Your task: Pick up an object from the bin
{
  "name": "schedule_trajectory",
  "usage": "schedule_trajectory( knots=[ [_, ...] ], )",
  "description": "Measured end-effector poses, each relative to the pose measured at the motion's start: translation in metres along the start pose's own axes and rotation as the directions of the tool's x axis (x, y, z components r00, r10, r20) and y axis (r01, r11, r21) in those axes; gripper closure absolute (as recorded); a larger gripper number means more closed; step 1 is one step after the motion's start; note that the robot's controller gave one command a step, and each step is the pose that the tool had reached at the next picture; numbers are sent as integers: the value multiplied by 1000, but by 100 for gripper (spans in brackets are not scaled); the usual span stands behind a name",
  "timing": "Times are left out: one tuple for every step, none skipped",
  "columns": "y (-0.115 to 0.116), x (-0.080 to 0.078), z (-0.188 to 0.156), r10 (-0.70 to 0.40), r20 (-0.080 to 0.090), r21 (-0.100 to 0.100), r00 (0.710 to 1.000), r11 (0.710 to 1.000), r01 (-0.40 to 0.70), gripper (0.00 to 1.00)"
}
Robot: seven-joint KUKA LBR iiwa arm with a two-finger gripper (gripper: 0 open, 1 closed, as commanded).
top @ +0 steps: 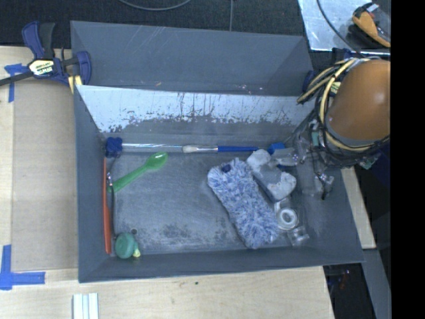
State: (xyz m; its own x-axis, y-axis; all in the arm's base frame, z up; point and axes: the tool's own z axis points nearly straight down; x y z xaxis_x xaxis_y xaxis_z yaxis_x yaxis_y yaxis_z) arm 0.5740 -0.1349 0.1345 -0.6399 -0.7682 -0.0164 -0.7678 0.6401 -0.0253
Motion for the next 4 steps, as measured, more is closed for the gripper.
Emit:
schedule_trajectory(
  knots=[
    [-2, -18, 36, -328, 3, 3, 945, 945, 328, 0],
    [4, -15, 43, -323, 5, 7, 946, 946, 323, 0],
    [-15, -25, 61, -490, 12, 17, 872, 872, 490, 100],
    [-15, -25, 61, -488, 12, 16, 873, 873, 488, 100]
  ],
)
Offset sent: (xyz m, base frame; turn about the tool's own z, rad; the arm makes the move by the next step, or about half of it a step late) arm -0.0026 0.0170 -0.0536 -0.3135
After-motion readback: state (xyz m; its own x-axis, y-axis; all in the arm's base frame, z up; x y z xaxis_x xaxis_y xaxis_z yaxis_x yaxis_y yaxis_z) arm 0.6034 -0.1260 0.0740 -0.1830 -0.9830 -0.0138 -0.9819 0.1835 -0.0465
